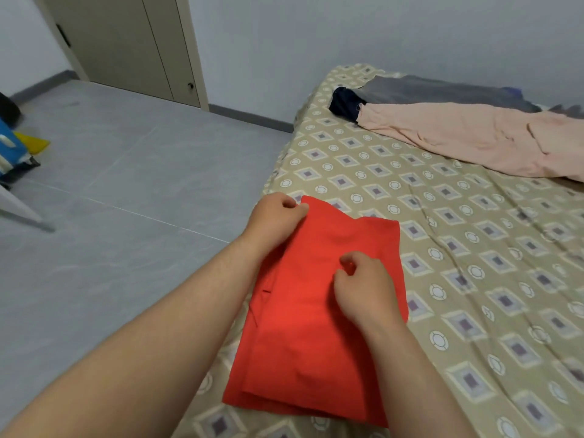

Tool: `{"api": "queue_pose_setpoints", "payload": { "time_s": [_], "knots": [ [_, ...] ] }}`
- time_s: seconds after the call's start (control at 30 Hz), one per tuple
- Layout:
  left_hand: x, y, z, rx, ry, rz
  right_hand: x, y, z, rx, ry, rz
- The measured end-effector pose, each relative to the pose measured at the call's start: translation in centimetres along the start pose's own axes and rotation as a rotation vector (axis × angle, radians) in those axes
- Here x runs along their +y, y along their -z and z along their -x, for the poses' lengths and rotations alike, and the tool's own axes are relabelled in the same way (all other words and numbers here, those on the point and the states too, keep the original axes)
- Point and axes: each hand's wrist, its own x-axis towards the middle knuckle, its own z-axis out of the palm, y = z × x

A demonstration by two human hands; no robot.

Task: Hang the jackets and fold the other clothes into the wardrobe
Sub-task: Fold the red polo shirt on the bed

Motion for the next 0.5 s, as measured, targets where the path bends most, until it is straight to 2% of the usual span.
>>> {"api": "queue_pose_setpoints", "payload": {
  "time_s": [0.2,0.37,0.5],
  "knots": [
    [1.4,-1.6,-5.1,0.018,0.327,0.247,0.4,-0.4,-0.9,0.009,-0.025,-0.007],
    [0.6,-2.0,-6.9,0.096,0.345,0.194,0.3,-0.5,-1.1,0.003,-0.050,-0.032],
    [-0.1,-2.7,-6.3,0.101,0.235,0.113,0.5,-0.2,-1.5,-0.001,-0.079,-0.103]
  ]
}}
